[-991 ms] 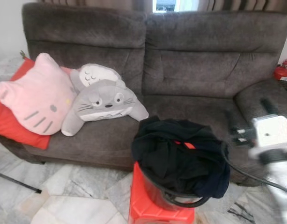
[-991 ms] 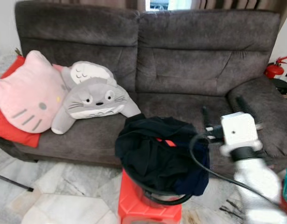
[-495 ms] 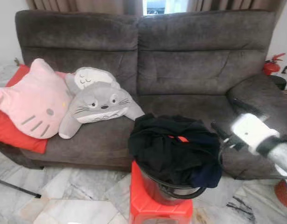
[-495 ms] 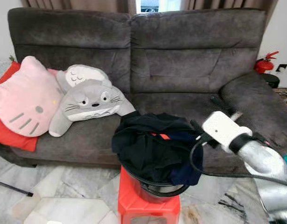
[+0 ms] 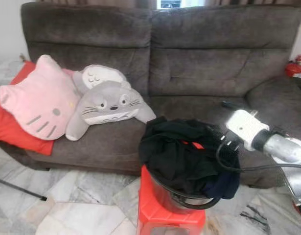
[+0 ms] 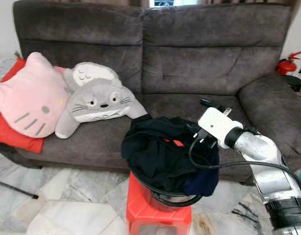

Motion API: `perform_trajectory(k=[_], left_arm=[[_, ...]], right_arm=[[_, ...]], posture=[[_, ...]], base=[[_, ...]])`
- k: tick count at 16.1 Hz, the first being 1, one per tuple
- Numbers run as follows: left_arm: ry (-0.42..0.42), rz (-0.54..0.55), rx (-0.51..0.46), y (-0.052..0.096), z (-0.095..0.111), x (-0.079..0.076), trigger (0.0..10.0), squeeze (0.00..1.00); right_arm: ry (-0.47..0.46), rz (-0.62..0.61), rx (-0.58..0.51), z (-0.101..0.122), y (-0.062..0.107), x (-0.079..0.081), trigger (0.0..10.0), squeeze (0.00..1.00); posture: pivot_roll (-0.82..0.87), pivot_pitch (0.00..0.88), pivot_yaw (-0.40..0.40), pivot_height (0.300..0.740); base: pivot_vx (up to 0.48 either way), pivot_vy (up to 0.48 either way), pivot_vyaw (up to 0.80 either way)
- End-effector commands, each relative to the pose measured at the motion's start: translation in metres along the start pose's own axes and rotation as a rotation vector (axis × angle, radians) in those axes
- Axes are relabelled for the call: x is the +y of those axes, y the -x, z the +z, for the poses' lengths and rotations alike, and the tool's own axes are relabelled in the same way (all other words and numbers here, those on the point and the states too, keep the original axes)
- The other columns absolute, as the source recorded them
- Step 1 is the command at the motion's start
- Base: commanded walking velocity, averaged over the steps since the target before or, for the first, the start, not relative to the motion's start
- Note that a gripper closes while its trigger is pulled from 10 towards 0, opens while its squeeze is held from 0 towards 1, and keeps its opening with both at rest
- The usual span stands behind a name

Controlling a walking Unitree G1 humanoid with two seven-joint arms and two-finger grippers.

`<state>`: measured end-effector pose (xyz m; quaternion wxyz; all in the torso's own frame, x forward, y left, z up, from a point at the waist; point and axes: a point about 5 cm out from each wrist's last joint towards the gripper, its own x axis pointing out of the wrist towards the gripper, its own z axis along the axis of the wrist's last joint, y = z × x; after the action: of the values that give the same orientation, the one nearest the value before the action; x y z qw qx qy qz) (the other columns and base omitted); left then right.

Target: Hang hanger

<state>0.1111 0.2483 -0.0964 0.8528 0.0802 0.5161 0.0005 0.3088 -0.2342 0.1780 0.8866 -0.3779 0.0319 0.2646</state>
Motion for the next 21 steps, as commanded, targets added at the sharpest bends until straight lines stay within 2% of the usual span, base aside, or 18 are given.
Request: perform_trajectory(k=[1, 2, 3, 4, 7, 9, 12, 13, 14, 16, 19, 21], left_arm=[[0.019, 0.011, 0.003, 0.002, -0.004, 0.004, 10.0, 0.00], [0.022, 0.014, 0.004, 0.002, -0.005, 0.004, 10.0, 0.00], [0.024, 0.018, 0.007, 0.001, -0.005, 0.001, 10.0, 0.00], [0.028, 0.020, 0.007, 0.001, -0.005, 0.000, 10.0, 0.00], [0.049, 0.045, -0.003, -0.001, 0.007, 0.006, 10.0, 0.00], [0.049, 0.041, -0.024, -0.006, 0.022, 0.001, 10.0, 0.00], [0.039, 0.022, -0.041, -0.007, 0.027, -0.006, 10.0, 0.00], [0.036, 0.018, -0.043, -0.007, 0.027, -0.006, 10.0, 0.00], [0.036, 0.017, -0.043, -0.007, 0.027, -0.006, 10.0, 0.00], [0.036, 0.019, -0.040, -0.006, 0.024, -0.003, 10.0, 0.00], [0.044, 0.039, -0.021, -0.002, 0.012, 0.010, 10.0, 0.00], [0.046, 0.041, -0.020, -0.002, 0.014, 0.010, 10.0, 0.00]], right_arm=[[-0.013, 0.064, 0.001, -0.001, -0.001, 0.002, 10.0, 0.00], [-0.023, 0.087, 0.008, -0.002, -0.001, 0.003, 10.0, 0.00], [-0.010, 0.174, 0.018, -0.002, 0.006, 0.009, 10.0, 0.00], [-0.008, 0.179, 0.021, -0.001, 0.008, 0.008, 10.0, 0.00], [0.069, 0.153, 0.064, 0.002, 0.021, -0.008, 10.0, 0.00], [0.090, 0.113, 0.083, 0.004, 0.029, -0.020, 10.0, 0.00], [0.085, 0.154, 0.159, -0.011, 0.038, -0.022, 10.0, 0.00], [0.087, 0.129, 0.203, -0.019, 0.036, -0.024, 10.0, 0.00], [0.078, 0.129, 0.202, -0.020, 0.035, -0.024, 10.0, 0.00], [0.027, 0.116, 0.179, -0.023, 0.029, -0.025, 10.0, 0.00], [0.001, 0.082, 0.153, -0.027, 0.021, -0.033, 10.0, 0.00], [-0.011, 0.090, 0.120, -0.023, 0.016, -0.036, 10.0, 0.00]], posture=[[-0.16, 0.022, 0.028, 0.740], [-0.16, 0.021, 0.028, 0.740], [-0.15, 0.018, 0.027, 0.740], [-0.15, 0.018, 0.027, 0.740], [-0.15, 0.007, 0.031, 0.740], [-0.16, 0.001, 0.037, 0.740], [-0.16, 0.000, 0.042, 0.740], [-0.16, 0.000, 0.043, 0.740], [-0.16, 0.000, 0.043, 0.740], [-0.16, 0.000, 0.046, 0.740], [-0.15, 0.000, 0.047, 0.740], [-0.15, 0.004, 0.045, 0.740]], base=[[0.000, 0.000, 0.00], [0.000, 0.000, 0.00], [0.000, 0.000, 0.00], [0.000, 0.000, 0.00], [0.000, 0.000, 0.00], [0.000, 0.000, 0.00], [0.000, 0.000, 0.00], [0.000, 0.000, 0.00], [0.000, 0.000, 0.00], [0.000, 0.000, 0.00], [0.000, 0.000, 0.00], [0.000, 0.000, 0.00]])
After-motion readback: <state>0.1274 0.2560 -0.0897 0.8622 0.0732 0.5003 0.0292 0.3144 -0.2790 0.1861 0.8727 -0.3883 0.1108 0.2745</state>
